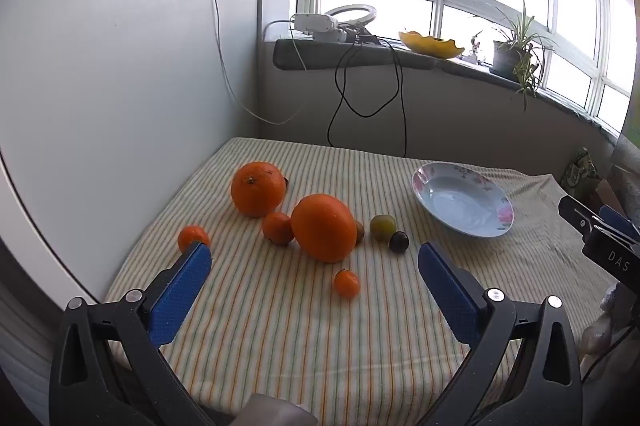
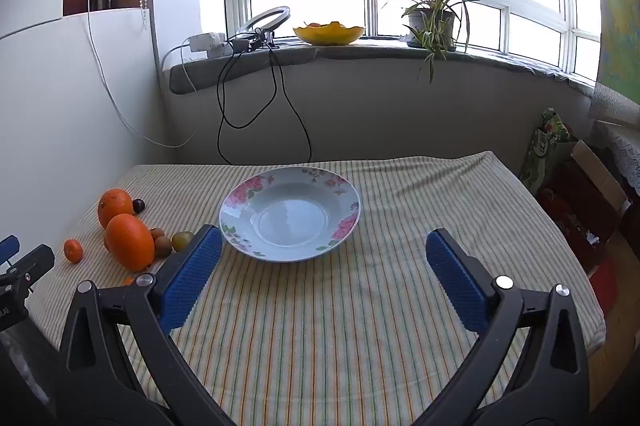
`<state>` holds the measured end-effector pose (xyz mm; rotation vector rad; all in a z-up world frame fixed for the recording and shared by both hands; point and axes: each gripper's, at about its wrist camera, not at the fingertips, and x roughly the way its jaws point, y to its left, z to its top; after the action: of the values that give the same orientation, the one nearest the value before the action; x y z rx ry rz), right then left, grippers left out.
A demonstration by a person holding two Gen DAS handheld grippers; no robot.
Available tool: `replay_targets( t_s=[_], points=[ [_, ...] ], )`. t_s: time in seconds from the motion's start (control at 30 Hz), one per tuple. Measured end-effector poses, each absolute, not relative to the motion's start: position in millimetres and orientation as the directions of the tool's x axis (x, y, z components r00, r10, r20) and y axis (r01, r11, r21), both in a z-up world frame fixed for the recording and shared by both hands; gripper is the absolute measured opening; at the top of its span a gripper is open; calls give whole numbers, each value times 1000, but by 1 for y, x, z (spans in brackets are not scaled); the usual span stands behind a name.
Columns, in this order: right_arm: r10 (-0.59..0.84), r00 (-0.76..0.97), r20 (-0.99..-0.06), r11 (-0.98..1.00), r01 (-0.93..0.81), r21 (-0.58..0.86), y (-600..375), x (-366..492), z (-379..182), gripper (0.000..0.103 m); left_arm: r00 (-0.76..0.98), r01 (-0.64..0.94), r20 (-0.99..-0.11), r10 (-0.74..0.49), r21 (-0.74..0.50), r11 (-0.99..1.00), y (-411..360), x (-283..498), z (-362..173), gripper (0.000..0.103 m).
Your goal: Organize fruits
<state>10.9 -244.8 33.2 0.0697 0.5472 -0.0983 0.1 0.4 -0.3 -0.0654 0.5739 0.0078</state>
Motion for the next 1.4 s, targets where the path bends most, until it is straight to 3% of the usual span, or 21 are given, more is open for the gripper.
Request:
replay_targets(
  t_s=[1.4],
  points=[
    [-75,861,-503,995,101,24,-240,7,37,103,841,-21,-541,-28,-85,996,-2,-2,1,103]
  ],
)
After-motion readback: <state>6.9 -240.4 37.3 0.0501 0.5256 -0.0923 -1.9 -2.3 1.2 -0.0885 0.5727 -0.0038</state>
